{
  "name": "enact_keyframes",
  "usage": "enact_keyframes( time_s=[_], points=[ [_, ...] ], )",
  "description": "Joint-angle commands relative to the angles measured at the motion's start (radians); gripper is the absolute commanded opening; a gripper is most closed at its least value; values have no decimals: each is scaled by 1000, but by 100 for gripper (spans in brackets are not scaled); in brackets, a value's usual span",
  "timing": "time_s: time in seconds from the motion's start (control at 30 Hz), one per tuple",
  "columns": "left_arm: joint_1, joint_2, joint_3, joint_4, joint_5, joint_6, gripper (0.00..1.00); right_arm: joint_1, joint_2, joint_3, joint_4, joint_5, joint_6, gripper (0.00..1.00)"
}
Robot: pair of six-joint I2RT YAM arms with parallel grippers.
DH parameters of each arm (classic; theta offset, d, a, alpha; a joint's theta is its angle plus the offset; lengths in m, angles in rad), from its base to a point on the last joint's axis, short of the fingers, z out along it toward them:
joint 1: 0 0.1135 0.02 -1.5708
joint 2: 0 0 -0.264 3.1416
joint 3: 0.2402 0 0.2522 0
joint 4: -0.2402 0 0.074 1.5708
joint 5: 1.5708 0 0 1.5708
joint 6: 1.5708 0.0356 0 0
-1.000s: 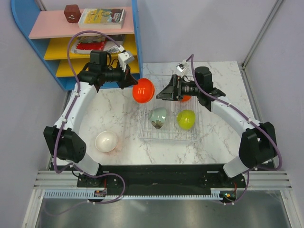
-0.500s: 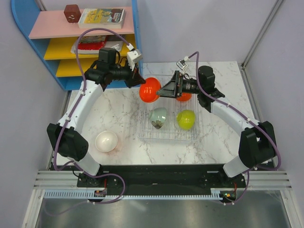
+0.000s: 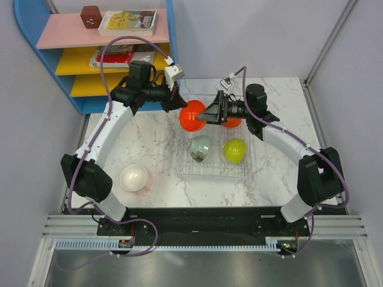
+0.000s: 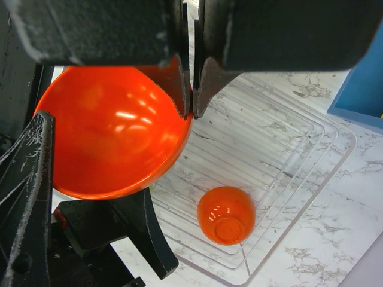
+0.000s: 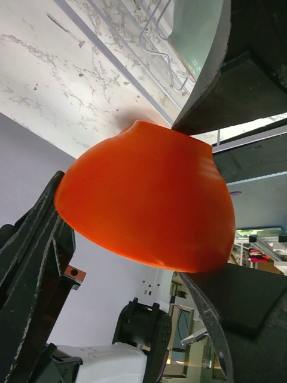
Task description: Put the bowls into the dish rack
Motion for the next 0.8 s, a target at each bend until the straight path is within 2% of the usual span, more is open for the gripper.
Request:
enact_keyframes(
  time_s=[0.0,0.27,0.43,0.67,0.7,0.73,0.77],
  points=[
    [-7,-47,2,36,19,-32,2,-4,-9,34,51,-3,-21,86],
    [-8,-69,-29,42,-10,-18,2,-30,-18,26,69,-2,-5,86],
    [-8,-73,-35,50,-21,-19,2,-37,-24,11,101,0,20,78],
    [-8,-66,-32,53,-7,-30,2,-37,-11,-9,204,-15,97,51],
    [-10,-66,-32,54,-2,-30,2,-38,-7,-11,216,-18,112,46],
    [-10,-67,-37,54,2,-29,2,-37,-7,-17,230,-20,123,35],
    [-10,-67,-37,54,2,-29,2,-35,-3,-20,262,-22,136,28]
  ],
)
